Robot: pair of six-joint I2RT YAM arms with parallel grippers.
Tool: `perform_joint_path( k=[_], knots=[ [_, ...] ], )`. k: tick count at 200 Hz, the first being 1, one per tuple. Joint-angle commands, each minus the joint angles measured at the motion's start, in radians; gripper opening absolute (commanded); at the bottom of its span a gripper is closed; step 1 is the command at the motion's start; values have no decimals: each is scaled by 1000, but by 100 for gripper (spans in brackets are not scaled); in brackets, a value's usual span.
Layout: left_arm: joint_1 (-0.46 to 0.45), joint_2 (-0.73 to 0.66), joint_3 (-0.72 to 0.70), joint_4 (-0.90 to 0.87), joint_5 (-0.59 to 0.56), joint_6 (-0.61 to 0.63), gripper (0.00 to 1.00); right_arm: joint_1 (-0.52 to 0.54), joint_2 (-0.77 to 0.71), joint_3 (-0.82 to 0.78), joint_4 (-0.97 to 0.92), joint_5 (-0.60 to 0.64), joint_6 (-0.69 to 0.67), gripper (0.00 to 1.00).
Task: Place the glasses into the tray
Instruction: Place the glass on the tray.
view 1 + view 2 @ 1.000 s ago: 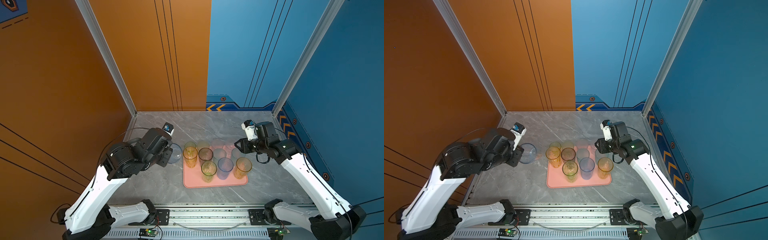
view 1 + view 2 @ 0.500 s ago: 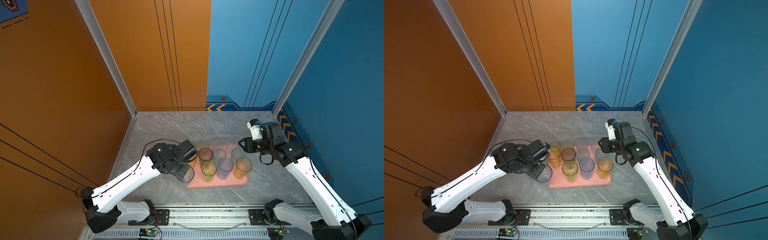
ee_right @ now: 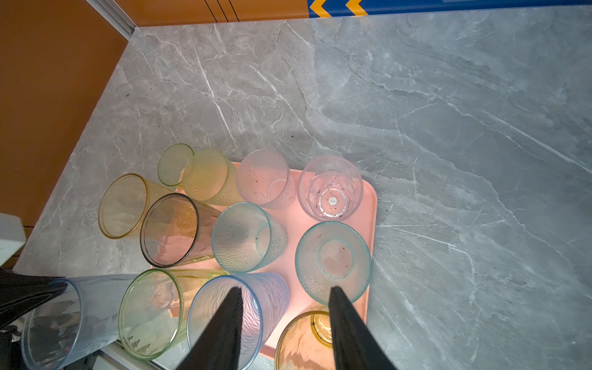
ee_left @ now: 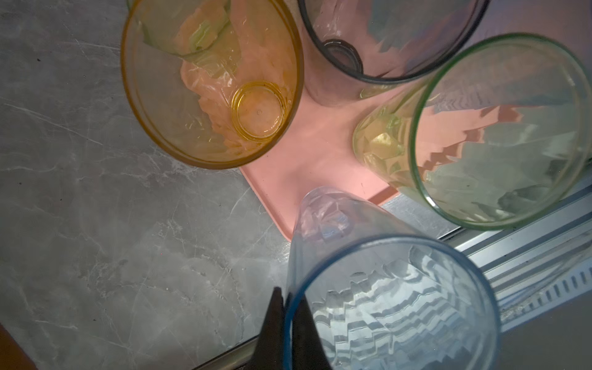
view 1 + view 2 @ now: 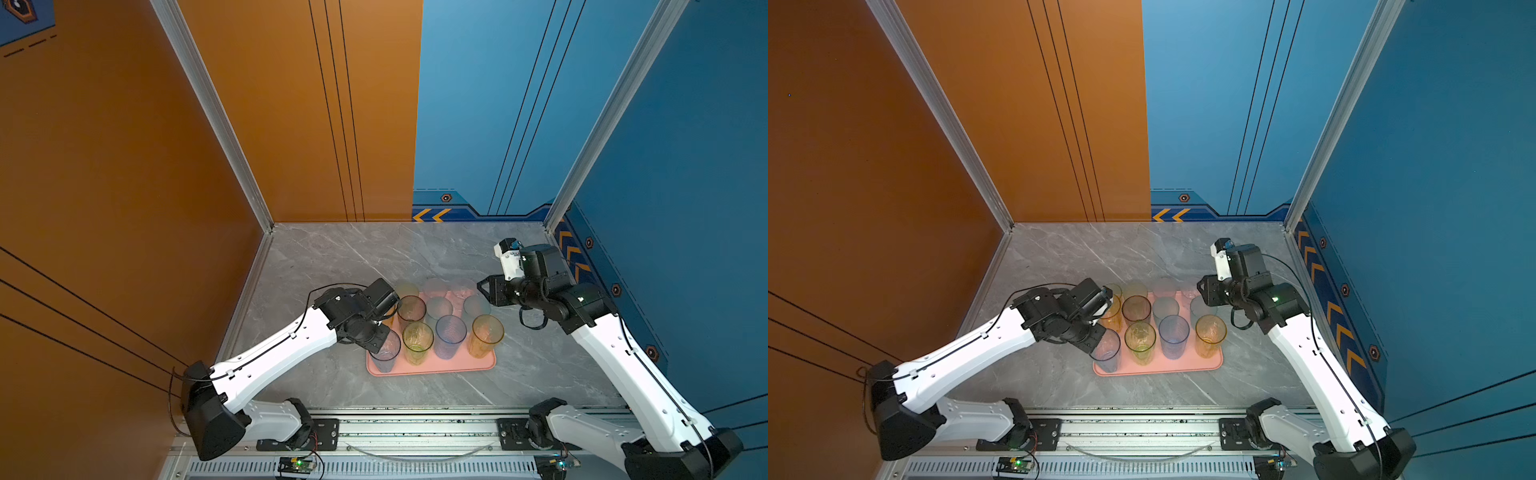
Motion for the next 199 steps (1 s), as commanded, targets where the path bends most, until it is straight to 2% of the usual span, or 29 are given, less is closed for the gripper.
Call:
perform_joint_path(
  k=[1, 59, 199],
  knots=[
    [30, 10, -12, 36, 36, 37, 0, -7, -4, 18, -32, 21, 14, 43],
    [90, 8, -42, 72, 65, 65, 0, -11, 18, 20, -35, 24, 11, 43],
    [123, 59, -72, 102, 77, 94, 0, -13, 72, 30, -32, 24, 5, 43]
  ],
)
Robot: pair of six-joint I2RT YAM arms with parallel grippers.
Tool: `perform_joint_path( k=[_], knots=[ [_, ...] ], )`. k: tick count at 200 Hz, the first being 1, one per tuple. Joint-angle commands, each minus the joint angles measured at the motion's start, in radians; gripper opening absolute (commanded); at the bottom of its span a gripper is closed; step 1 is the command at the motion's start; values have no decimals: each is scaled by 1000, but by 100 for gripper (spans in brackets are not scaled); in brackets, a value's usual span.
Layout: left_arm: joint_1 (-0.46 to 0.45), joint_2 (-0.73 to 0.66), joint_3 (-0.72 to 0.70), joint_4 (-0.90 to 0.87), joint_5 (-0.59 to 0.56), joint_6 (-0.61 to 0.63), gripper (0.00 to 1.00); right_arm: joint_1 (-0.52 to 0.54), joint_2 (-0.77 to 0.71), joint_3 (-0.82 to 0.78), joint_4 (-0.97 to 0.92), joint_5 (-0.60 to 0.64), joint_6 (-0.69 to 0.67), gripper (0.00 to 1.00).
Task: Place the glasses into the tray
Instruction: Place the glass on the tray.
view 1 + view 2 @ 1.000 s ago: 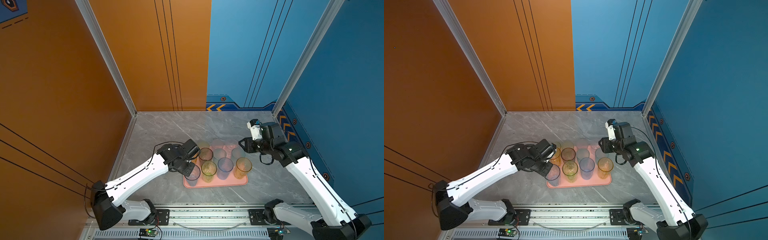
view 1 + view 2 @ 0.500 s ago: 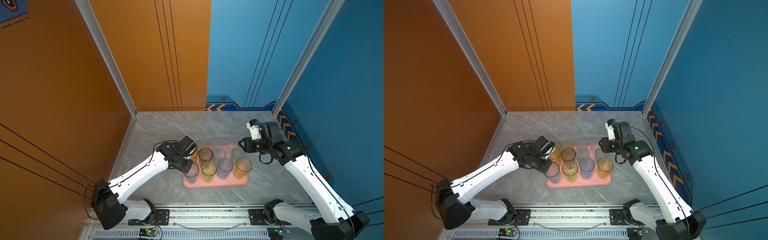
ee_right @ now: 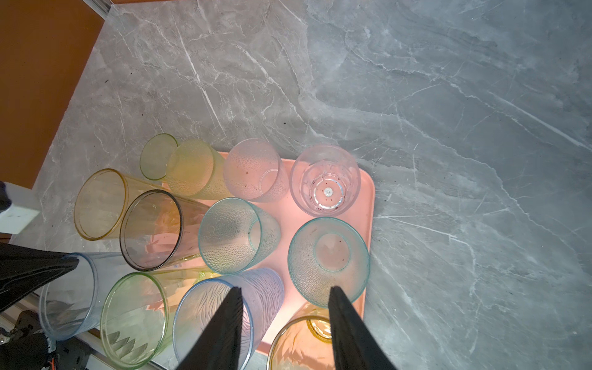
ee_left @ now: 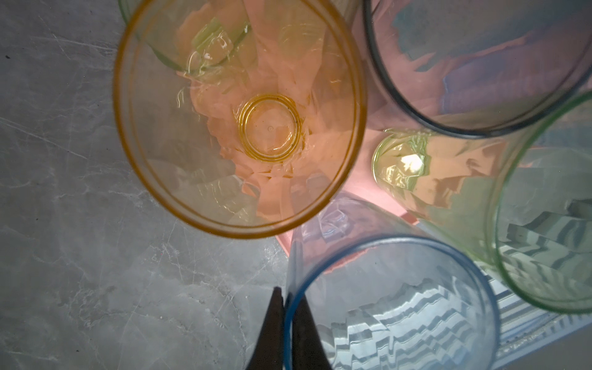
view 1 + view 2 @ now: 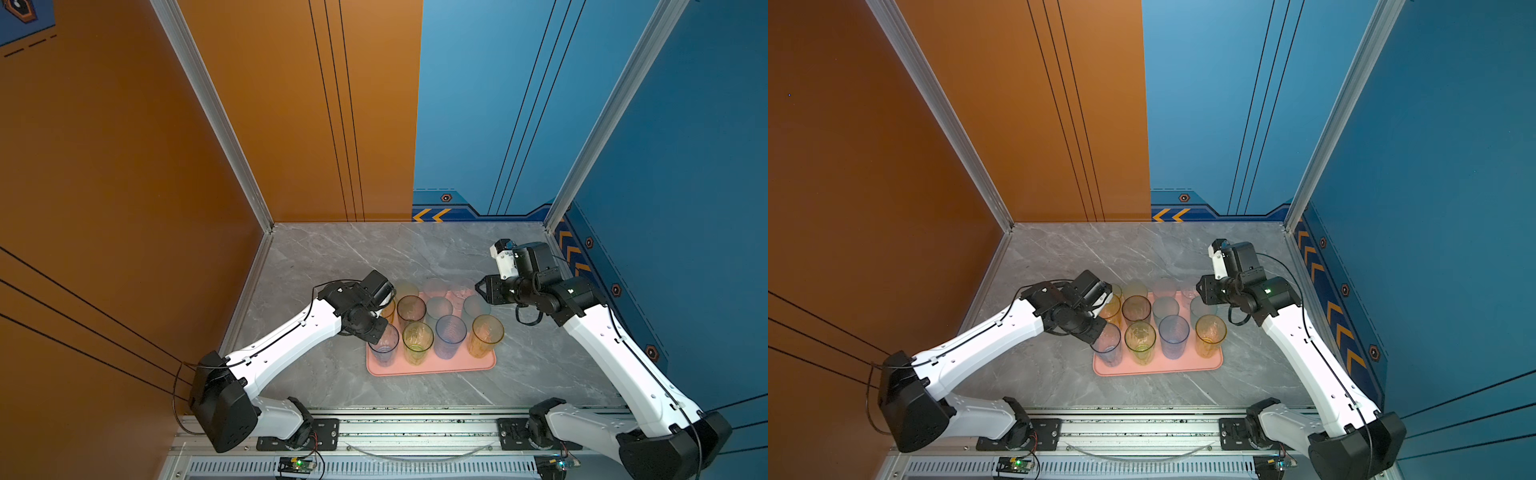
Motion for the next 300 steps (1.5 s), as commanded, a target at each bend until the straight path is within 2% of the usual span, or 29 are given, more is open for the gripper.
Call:
perform_joint_path(
  k=[1, 103, 158, 300],
  knots=[
    [13, 3, -20, -2, 18, 17, 0, -6, 10, 25, -18, 21, 5, 43],
    [17, 29, -25, 3, 47, 25, 3, -6, 19, 29, -19, 23, 7, 43],
    [17, 11, -26, 1, 45, 23, 12, -4, 28, 29, -17, 20, 8, 44],
    [25, -65, -19, -2, 38, 16, 21, -3, 31, 30, -14, 24, 10, 45]
  ],
)
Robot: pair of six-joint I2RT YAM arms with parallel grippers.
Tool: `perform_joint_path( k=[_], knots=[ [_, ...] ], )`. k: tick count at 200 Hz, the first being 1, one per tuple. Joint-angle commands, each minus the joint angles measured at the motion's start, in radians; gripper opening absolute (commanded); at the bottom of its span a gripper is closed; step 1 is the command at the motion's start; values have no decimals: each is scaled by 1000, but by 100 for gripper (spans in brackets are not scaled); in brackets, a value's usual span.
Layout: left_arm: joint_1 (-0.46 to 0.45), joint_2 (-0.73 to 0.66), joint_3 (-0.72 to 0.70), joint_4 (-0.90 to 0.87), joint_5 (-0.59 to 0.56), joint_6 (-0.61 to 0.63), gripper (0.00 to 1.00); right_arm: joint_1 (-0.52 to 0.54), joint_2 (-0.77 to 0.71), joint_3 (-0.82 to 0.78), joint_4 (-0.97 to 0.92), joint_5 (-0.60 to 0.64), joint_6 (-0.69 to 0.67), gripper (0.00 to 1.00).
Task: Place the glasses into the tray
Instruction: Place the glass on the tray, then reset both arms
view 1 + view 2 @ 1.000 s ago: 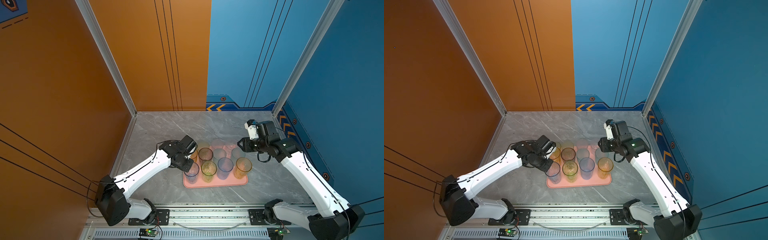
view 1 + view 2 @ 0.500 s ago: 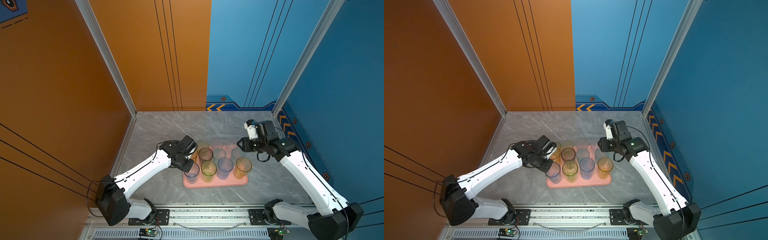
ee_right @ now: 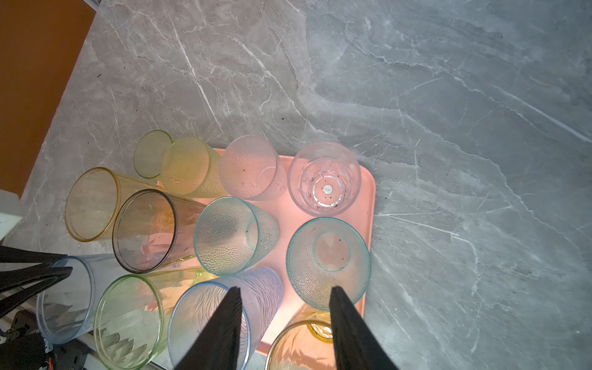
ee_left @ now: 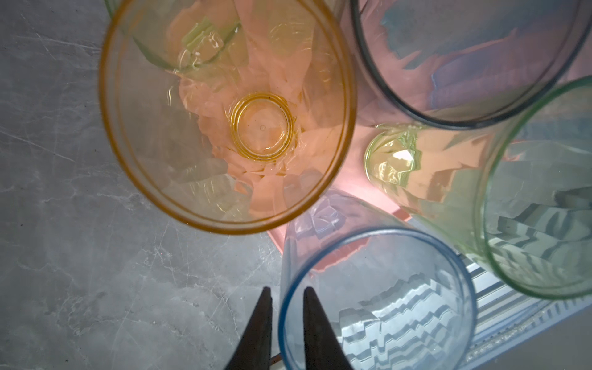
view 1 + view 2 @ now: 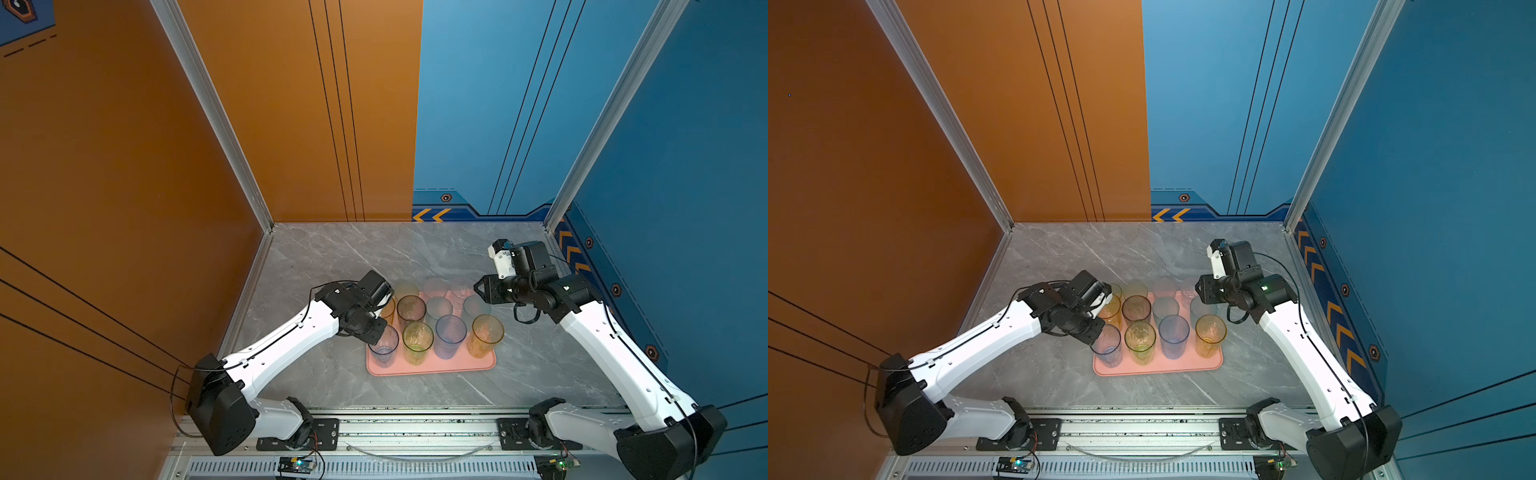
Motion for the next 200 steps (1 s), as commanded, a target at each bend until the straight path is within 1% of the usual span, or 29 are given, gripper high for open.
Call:
perform_joint_path(
  k=[1, 46, 104, 129, 150, 160, 171, 180, 196, 198, 200],
  knots=[
    [13, -41, -6, -12, 4, 0, 21, -3, 8, 27, -14, 24, 10, 45],
    [16, -92, 10, -12, 40, 6, 21, -6, 11, 30, -14, 26, 8, 46],
    [47, -206, 32, 16, 9, 36, 21, -13, 17, 42, -17, 17, 6, 46],
    [111, -254, -12, 128, -16, 45, 21, -17, 24, 35, -15, 20, 5, 46],
    [191, -322, -80, 300, -34, 46, 22, -28, 28, 25, -12, 24, 7, 47],
    [236, -363, -137, 410, -51, 39, 26, -33, 29, 21, -10, 23, 9, 47],
    [299, -405, -222, 547, -55, 30, 36, -38, 25, 16, -5, 21, 10, 49],
    [352, -422, -268, 635, -57, 20, 39, -42, 20, 12, 0, 21, 11, 50],
    [450, -414, -314, 730, -42, 4, 50, -54, 13, 1, 13, 17, 13, 52],
    [462, -410, -315, 736, -37, 1, 53, -55, 12, -2, 15, 16, 13, 52],
    [474, -406, -318, 743, -29, -1, 61, -57, 11, -3, 17, 15, 14, 52]
  ],
)
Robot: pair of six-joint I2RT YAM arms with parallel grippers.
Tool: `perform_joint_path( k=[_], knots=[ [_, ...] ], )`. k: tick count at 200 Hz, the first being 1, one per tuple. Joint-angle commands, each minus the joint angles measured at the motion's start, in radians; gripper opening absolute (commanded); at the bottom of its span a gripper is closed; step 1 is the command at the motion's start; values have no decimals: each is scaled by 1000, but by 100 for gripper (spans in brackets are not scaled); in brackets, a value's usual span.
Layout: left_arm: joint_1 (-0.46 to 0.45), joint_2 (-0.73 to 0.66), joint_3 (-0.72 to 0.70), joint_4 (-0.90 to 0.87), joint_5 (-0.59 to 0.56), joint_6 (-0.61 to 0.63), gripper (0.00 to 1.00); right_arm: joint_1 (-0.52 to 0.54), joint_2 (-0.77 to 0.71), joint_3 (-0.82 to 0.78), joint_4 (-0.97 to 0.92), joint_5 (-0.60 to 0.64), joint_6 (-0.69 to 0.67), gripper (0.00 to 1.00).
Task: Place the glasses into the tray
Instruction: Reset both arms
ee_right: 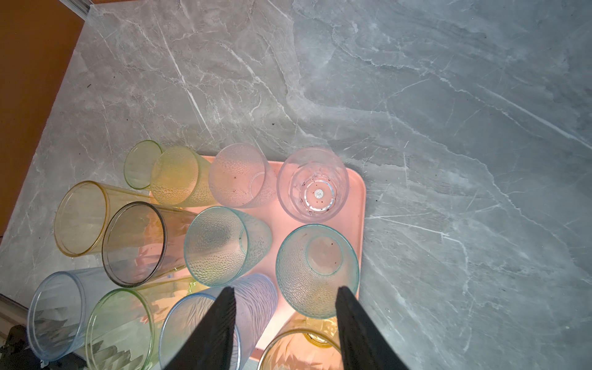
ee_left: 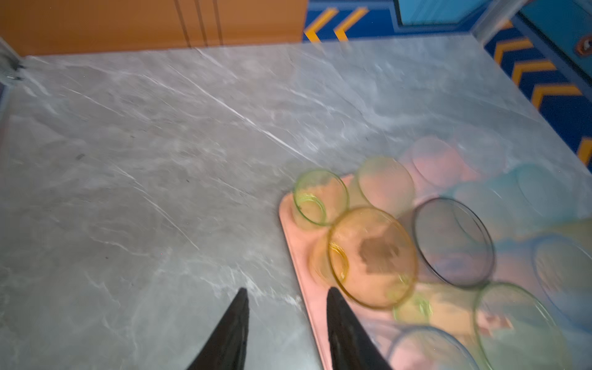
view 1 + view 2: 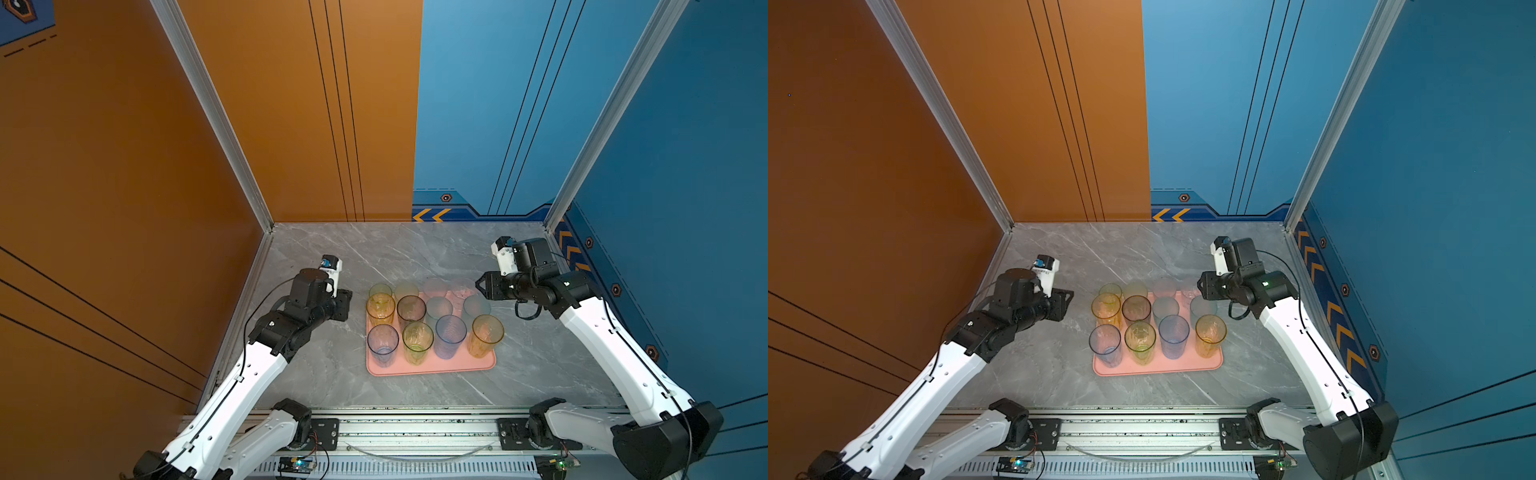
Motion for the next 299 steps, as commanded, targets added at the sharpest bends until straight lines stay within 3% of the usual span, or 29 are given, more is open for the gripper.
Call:
perform_joint_path(
  k=[1, 5, 7, 44, 67, 79, 89, 142, 181, 211, 257, 286, 299],
  knots=[
    [115, 14, -54, 253, 0, -27, 66, -20, -13, -19, 18, 15, 14, 52],
    [141, 24, -58, 268, 18, -33, 94, -24, -14, -20, 23, 14, 16, 52],
    [154, 29, -60, 276, 28, -35, 100, -26, -14, -23, 24, 14, 17, 52],
    [356, 89, -144, 486, 122, -122, 98, -61, -29, -60, 75, 11, 25, 55],
    [403, 85, -262, 662, 16, -127, 98, -91, -49, -100, 115, 11, 29, 59],
    [409, 91, -322, 763, -4, -72, 98, -109, -64, -126, 134, 11, 33, 60],
    [404, 110, -379, 863, -13, -19, 98, -126, -81, -152, 157, 14, 33, 61],
    [403, 343, -519, 1216, -33, 23, 98, -202, -121, -263, 254, 24, 46, 63],
    [368, 300, -544, 1194, -76, 154, 97, -213, -134, -323, 298, 54, 42, 64],
    [359, 443, -568, 1318, -89, 143, 98, -221, -133, -358, 345, 77, 49, 65],
    [258, 697, -678, 1816, -196, 248, 97, -227, -191, -457, 467, 163, 42, 66],
    [201, 678, -669, 1767, -190, 323, 98, -229, -275, -604, 650, 231, 26, 69],
    [218, 667, -630, 1685, -214, 296, 97, -230, -315, -687, 759, 272, 11, 71]
  ],
)
